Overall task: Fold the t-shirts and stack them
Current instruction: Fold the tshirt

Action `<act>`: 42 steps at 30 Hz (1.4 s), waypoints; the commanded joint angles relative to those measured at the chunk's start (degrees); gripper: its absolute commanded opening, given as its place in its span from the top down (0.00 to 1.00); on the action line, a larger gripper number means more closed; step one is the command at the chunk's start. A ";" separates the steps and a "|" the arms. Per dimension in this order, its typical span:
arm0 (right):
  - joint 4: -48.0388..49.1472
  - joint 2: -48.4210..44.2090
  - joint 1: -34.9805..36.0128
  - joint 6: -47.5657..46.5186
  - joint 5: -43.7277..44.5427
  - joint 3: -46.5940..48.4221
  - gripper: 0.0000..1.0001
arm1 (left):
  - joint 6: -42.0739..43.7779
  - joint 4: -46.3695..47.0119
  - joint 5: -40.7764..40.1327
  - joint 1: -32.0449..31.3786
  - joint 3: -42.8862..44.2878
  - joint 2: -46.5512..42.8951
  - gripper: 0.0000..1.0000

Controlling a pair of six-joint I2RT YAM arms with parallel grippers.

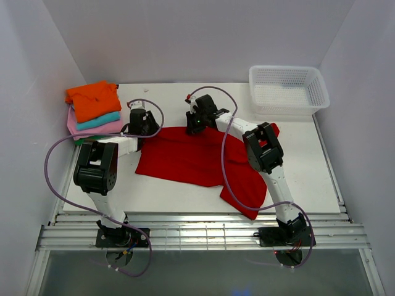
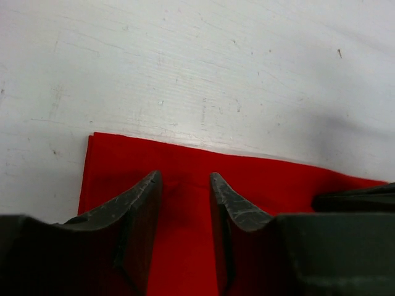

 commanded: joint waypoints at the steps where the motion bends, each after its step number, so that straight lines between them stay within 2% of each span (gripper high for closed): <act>1: -2.91 1.42 0.33 0.48 2.08 1.00 0.89 | -0.15 0.31 0.87 0.24 0.06 -2.65 0.55; 3: -3.26 1.51 0.33 0.48 2.34 0.83 0.89 | -0.32 -0.49 0.52 0.16 -0.02 -2.38 0.60; 5: -3.43 1.33 0.33 0.31 2.43 0.65 0.89 | -0.24 -1.62 -0.18 0.24 -0.02 -2.21 0.61; 18: -3.44 1.15 0.33 -0.04 1.38 -0.32 0.89 | 0.47 -4.00 -4.23 -0.28 1.30 -1.50 0.42; 26: -3.61 1.16 0.33 -0.04 1.38 -0.58 0.90 | 0.64 -5.59 -5.37 -0.63 2.44 0.78 0.44; 34: -3.61 1.16 0.33 0.13 1.38 -0.76 0.90 | 1.52 -8.22 -7.74 -1.86 4.63 3.85 0.65; 35: -3.52 1.16 0.42 0.22 1.38 -0.84 0.90 | 1.61 -8.83 -8.27 -2.13 4.90 4.03 0.74; 36: -3.52 1.16 0.42 0.22 1.46 -0.76 0.90 | 1.70 -9.01 -8.97 -2.39 4.99 4.12 0.91; 37: -3.44 1.16 0.33 0.31 1.38 -0.84 0.90 | 1.70 -9.10 -9.06 -2.65 5.07 4.30 0.95; 39: -3.52 1.15 0.33 0.22 1.38 -0.85 0.90 | 1.70 -9.45 -9.50 -2.92 5.07 4.47 1.00; 42: -3.44 1.07 0.33 0.31 1.46 -0.93 0.90 | 1.61 -9.63 -10.99 -3.62 4.64 3.86 1.00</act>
